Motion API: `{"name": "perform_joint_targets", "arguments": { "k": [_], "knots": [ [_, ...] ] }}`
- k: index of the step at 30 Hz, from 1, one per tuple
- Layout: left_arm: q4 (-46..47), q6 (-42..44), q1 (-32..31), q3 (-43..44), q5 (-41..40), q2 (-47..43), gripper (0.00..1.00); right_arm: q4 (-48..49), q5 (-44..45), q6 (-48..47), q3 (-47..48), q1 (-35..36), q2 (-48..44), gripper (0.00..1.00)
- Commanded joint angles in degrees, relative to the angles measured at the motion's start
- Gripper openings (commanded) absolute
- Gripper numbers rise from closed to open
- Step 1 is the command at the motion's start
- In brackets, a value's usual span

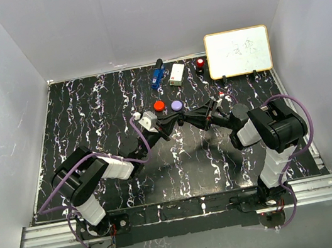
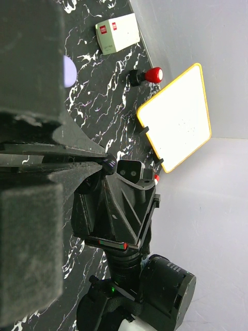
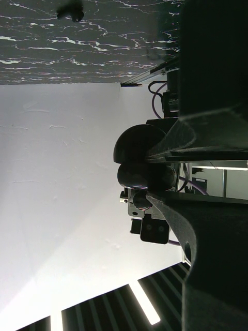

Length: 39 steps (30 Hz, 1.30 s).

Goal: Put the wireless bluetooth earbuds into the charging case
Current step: Place the earbud in the charging case.

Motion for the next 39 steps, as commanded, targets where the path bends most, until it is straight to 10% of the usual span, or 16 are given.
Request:
{"name": "perform_joint_targets", "arguments": {
  "k": [1, 39],
  "knots": [
    [11.1, -0.7, 0.3, 1.2, 0.6, -0.1, 0.0, 19.6, 1.0, 0.0, 1.4, 0.3, -2.1, 0.0],
    [11.1, -0.9, 0.2, 0.1, 1.2, -0.8, 0.0, 19.6, 1.0, 0.0, 1.6, 0.3, -1.8, 0.0]
  ]
}}
